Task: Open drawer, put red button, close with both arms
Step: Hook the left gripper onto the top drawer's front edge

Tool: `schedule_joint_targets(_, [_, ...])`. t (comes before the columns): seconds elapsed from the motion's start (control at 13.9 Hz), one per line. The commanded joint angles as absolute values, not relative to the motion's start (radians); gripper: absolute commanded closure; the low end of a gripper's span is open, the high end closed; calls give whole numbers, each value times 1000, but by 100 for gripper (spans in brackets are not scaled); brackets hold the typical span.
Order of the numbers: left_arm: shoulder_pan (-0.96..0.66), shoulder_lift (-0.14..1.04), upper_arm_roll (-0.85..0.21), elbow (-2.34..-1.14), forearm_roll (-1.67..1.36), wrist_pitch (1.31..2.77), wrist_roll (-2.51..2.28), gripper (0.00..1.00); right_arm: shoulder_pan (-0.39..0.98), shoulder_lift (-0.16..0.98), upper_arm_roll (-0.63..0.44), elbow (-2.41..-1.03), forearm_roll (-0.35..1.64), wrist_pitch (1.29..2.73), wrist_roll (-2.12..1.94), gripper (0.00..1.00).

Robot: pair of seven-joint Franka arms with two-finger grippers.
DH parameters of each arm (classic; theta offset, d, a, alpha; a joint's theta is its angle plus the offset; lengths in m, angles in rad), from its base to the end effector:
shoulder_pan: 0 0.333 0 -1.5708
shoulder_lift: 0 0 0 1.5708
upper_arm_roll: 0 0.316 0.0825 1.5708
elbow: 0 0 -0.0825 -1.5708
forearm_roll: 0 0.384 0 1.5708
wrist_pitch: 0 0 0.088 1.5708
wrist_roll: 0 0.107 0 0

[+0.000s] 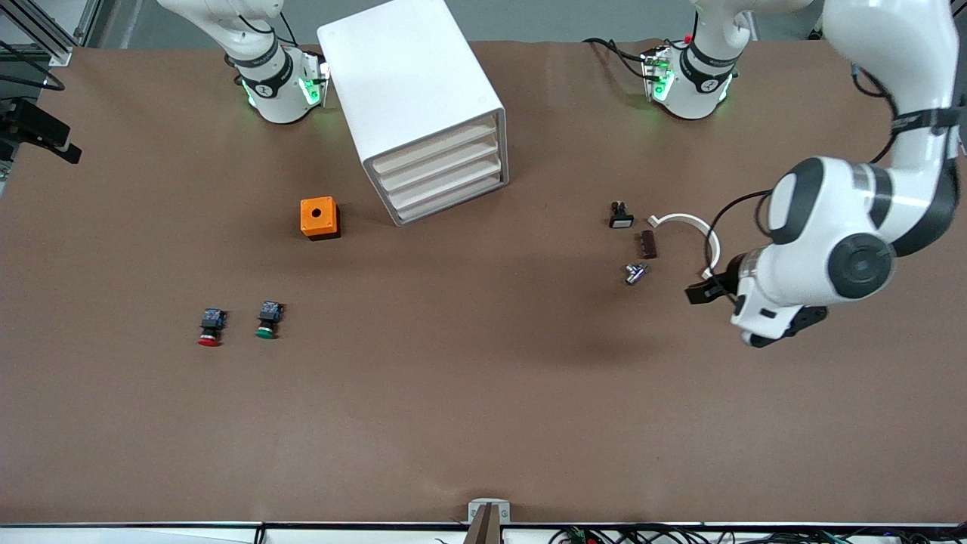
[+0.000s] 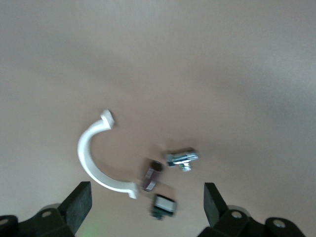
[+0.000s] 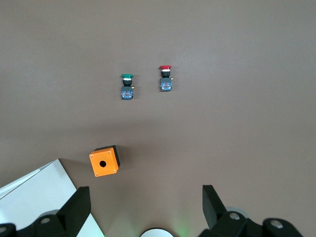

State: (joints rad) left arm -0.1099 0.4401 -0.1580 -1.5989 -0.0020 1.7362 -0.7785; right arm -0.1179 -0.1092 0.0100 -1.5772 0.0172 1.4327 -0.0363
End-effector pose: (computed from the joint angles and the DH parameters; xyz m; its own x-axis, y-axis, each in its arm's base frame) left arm 0.6211 -0.1590 0.3587 0.8303 0.4947 -0.2569 0.4693 -0.8690 -0.1567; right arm 0.5026 -0.0521 0.6676 0.9970 -0.0692 -0.0347 -0.0698 -0.9974 -0.0173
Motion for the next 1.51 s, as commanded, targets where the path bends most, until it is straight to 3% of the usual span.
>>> schedule_joint_targets(0.0, [-182, 501, -158, -1569, -37, 1733, -1041, 0, -130, -135, 15, -1609, 17, 1450, -54, 0])
schedule_joint_targets(0.58, [-368, 641, -160, -1505, -279, 1735, -1820, 0, -124, -140, 18, -1608, 17, 1450, -58, 0])
schedule_joint_targets(0.94, [-416, 678, -160, -1509, -656, 1732, -2006, 0, -123, -143, 23, -1608, 20, 1442, -58, 0])
schedule_joint_targets(1.29, [-497, 718, -160, -1506, -802, 1727, -2264, 0, -103, -143, 28, -1606, 25, 1442, -57, 0])
schedule_joint_targets(1.37, [-503, 719, -161, -1506, -836, 1727, -2266, 6, -103, -143, 28, -1606, 23, 1440, -57, 0])
schedule_joint_targets(1.44, [-524, 722, -161, -1506, -866, 1727, -2266, 23, -103, -143, 28, -1606, 23, 1440, -57, 0])
